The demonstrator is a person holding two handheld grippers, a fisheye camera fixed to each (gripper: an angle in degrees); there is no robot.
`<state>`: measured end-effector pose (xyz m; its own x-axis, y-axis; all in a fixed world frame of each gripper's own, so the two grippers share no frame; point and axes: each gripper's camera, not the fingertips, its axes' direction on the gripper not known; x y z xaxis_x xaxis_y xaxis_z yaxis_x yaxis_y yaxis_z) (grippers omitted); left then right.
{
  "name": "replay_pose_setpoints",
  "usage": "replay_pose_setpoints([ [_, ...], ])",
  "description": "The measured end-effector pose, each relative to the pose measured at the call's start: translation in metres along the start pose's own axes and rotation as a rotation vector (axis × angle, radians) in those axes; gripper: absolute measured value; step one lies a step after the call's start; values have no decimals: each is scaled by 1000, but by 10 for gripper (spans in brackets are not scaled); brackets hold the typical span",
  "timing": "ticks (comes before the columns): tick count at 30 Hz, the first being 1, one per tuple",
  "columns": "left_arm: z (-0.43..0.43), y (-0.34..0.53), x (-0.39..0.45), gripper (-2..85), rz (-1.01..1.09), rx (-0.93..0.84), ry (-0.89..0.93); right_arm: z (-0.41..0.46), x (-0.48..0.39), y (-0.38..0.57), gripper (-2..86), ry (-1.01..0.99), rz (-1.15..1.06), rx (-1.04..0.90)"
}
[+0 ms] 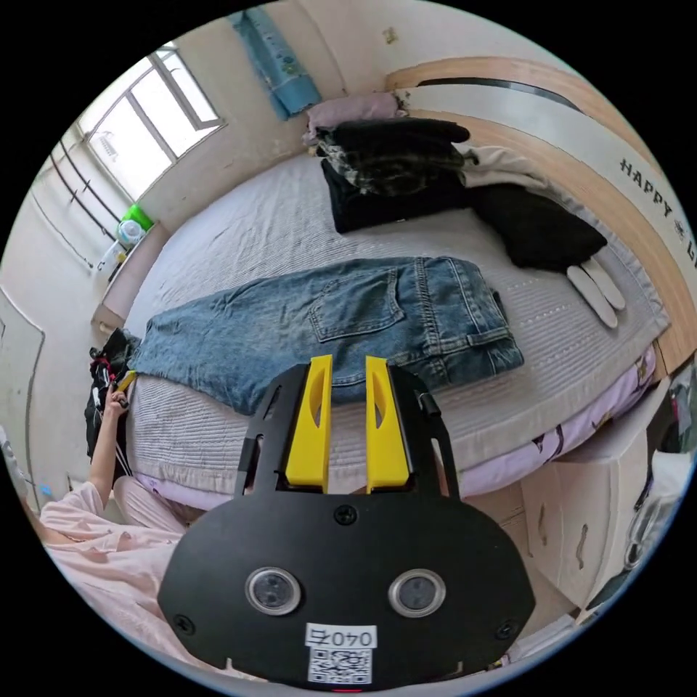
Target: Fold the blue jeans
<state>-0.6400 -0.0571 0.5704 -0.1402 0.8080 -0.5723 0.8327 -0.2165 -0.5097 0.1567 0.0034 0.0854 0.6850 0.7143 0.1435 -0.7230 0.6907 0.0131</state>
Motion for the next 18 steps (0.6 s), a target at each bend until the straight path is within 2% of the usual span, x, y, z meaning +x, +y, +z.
replay_pose_setpoints([
  [3,-8,-4,10,-9,71,11,-24,-2,43,23,75,-13,63,13],
  [10,-4,1,-17,-12,-23,-30,22,12,110,55,99,-8,83,-9],
  [16,-5,10,-44,-6,-106,-34,130,16,203,78,138,-171,321,46],
  [18,-5,16,-47,2,-81,-16,240,18,232,88,142,-197,409,60],
])
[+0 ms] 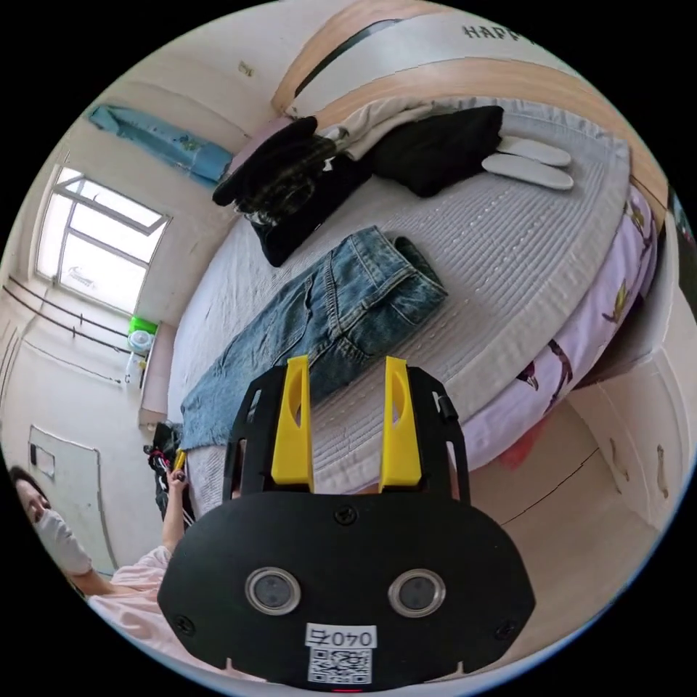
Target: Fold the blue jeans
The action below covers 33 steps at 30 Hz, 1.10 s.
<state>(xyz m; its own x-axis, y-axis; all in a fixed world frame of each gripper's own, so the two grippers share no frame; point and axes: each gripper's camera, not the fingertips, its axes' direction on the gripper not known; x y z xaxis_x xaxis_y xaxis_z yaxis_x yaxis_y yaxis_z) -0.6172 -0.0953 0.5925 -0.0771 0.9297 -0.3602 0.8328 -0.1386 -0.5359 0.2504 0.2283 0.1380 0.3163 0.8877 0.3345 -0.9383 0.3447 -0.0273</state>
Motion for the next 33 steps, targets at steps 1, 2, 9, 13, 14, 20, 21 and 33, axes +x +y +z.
replay_pose_setpoints([
  [1,0,1,-1,5,2,0,31,0,19,-1,144,-20,47,3],
  [2,1,3,-3,12,-2,0,85,3,37,-3,146,-54,93,-5],
  [9,16,9,-18,14,-89,4,130,30,97,-5,159,-279,242,-22],
  [13,20,12,-25,-9,-138,15,121,34,112,-9,143,-380,282,34],
  [14,19,13,-25,-11,-141,20,110,36,116,-12,136,-368,289,33],
  [20,-11,23,-12,-11,-135,66,35,35,108,-33,54,-288,263,-22],
  [21,-22,27,-8,-11,-115,63,10,31,106,-36,48,-288,255,-21],
  [33,-133,166,6,-10,-6,-40,8,-23,92,-108,9,-356,233,2],
])
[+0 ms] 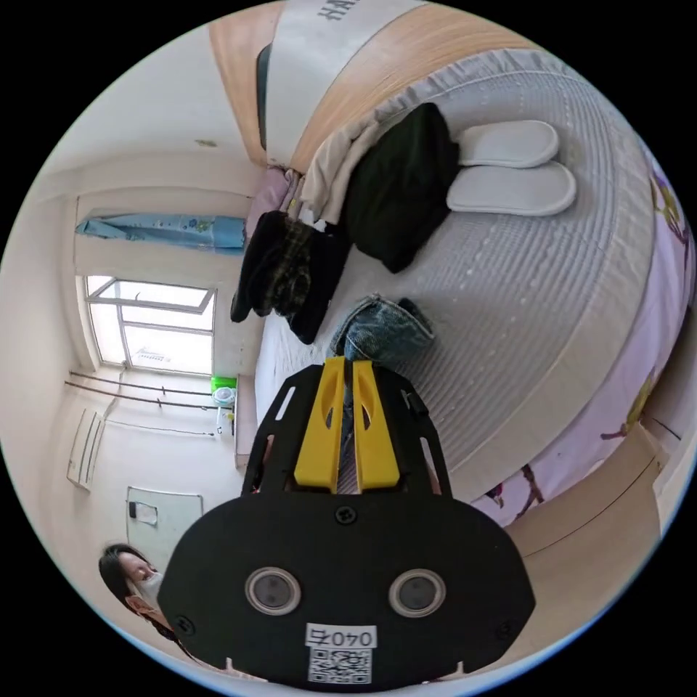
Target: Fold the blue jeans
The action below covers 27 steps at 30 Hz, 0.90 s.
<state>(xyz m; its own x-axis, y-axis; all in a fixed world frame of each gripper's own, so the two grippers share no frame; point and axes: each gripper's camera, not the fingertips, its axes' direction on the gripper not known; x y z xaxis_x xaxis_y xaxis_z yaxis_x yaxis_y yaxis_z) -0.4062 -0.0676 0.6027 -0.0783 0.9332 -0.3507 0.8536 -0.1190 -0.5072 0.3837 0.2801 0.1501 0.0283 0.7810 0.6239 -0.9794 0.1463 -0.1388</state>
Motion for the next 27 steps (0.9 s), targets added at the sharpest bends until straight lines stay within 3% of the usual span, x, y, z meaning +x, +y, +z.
replay_pose_setpoints([
  [2,-5,14,-13,-10,-17,-2,-44,5,10,-2,49,27,75,-31],
  [4,-5,19,-34,-10,-73,-7,-27,16,-11,12,91,92,12,-65],
  [8,1,19,-48,-12,-94,-11,-10,71,-128,99,132,515,-428,-146],
  [11,5,15,-41,-13,-54,-40,-67,139,-208,180,134,580,-762,-303],
  [15,4,16,-54,-14,-108,-52,15,229,-281,267,134,523,-1054,-576],
  [17,4,18,-65,-14,-161,-51,122,283,-307,314,134,705,-1227,-692],
  [20,6,18,-70,-13,-182,-68,177,328,-319,359,126,1029,-1446,-715],
  [23,7,19,-63,-13,-139,-74,146,349,-333,383,75,1174,-1574,-686],
  [27,5,29,-38,-13,-2,-44,-61,356,-364,392,44,1161,-1626,-691],
])
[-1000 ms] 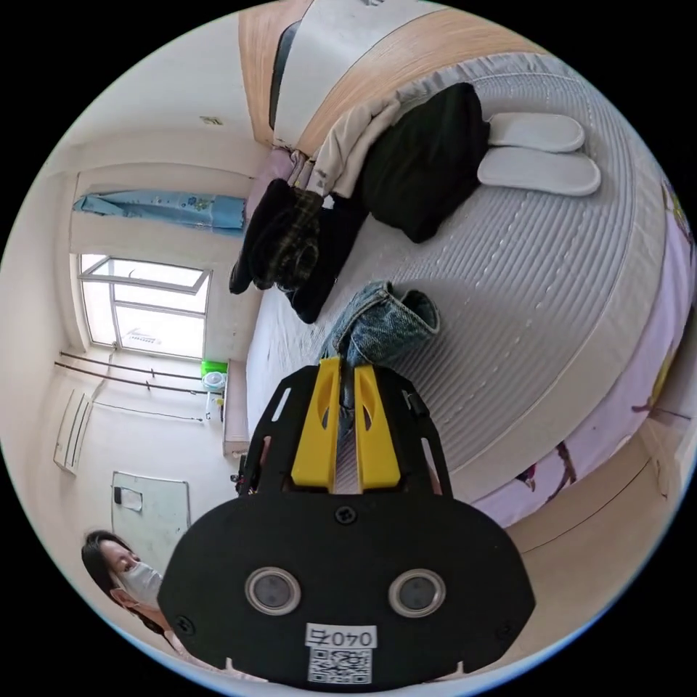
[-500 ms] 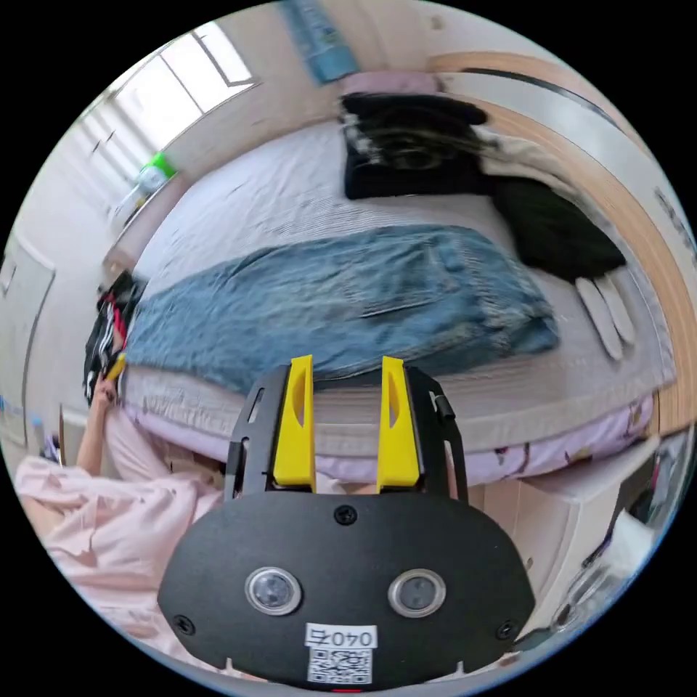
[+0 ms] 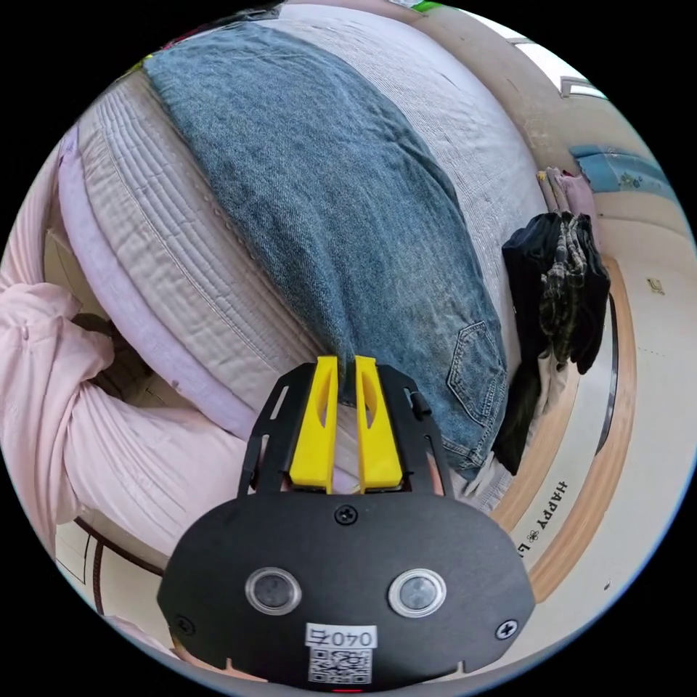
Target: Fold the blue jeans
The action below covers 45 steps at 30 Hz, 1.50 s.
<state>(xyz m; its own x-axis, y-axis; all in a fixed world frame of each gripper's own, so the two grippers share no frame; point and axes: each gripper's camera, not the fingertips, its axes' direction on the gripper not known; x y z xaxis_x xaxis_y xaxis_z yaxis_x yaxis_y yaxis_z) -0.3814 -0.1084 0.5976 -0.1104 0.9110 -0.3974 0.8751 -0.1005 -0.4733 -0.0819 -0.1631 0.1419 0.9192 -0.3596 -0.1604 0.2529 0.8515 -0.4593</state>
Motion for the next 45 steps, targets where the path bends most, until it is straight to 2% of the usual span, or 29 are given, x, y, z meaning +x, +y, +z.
replay_pose_setpoints([
  [4,2,7,19,-12,106,11,-124,-26,26,-15,38,-122,36,26],
  [7,3,9,11,-12,50,-1,-102,-20,31,-39,39,-191,39,-42],
  [11,-8,19,-3,-13,-18,50,-38,-58,37,-93,82,-163,15,-183],
  [12,-10,21,-6,-14,-21,60,-18,-71,38,-101,93,-154,9,-163],
  [17,-15,31,-6,-12,-13,106,2,-202,35,-215,111,-257,-103,255],
  [20,-21,38,-2,-11,10,138,-22,-241,12,-298,107,-282,-208,377],
  [22,-29,41,-3,-11,-25,199,-64,-255,2,-350,101,-316,-230,410],
  [24,-31,40,-8,-10,-75,187,-82,-265,-4,-401,95,-414,-252,411],
  [26,-28,41,-10,-10,-84,159,-50,-276,-9,-460,95,-593,-262,401],
  [29,-28,42,-9,-10,-64,148,-13,-294,-27,-509,113,-756,-329,378],
  [35,-26,43,-18,-11,-90,110,119,-336,-63,-537,98,-532,-394,452],
  [41,-20,45,-2,-11,-49,120,-70,-347,-23,-573,95,-608,-297,410],
  [45,-17,47,1,-11,-45,139,-62,-353,1,-592,98,-628,-238,406],
])
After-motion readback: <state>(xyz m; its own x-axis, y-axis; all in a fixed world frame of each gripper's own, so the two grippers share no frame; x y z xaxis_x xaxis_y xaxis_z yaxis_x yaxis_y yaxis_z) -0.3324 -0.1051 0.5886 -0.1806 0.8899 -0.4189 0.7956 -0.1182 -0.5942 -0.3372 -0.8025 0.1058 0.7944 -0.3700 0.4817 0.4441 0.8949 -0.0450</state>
